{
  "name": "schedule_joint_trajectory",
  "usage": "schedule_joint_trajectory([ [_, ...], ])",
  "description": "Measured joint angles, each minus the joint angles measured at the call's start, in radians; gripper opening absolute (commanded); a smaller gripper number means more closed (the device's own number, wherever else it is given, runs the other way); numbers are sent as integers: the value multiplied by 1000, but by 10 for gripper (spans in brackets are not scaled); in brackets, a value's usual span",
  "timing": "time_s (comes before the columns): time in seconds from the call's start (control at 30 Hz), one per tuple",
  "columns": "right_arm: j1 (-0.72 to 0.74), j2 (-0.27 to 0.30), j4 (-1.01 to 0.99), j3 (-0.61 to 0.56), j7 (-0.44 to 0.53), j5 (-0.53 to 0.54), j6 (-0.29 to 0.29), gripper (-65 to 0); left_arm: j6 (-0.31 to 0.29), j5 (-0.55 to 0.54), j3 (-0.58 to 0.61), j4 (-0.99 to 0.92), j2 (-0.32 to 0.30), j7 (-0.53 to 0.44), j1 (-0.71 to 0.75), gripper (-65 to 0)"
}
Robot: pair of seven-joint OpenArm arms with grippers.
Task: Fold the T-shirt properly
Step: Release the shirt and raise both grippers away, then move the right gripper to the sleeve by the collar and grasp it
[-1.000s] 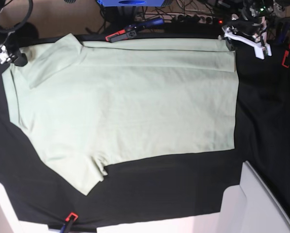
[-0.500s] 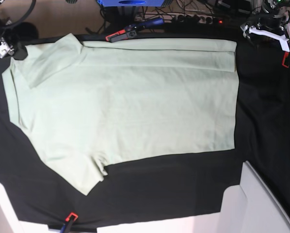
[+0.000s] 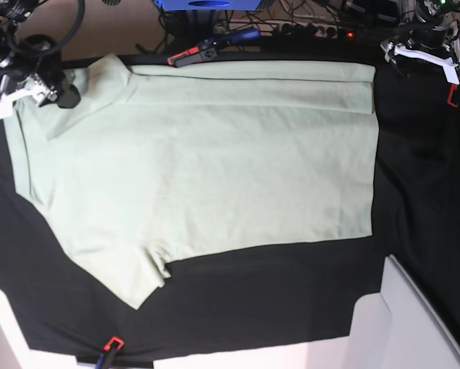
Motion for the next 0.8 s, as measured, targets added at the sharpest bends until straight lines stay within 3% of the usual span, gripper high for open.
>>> schedule_joint_trajectory([
  [0.37,-11,35,-99,-1,30,-10,-3,-296,0,0,4,0,0,0,0,-86],
  [0.57,-11,33,-99,-11,24,-10,-4,-453,0,0,5,0,0,0,0,-86],
  [0.8,-9,4,-102,-79,34,-3,-3,-454,0,0,5,0,0,0,0,-86],
])
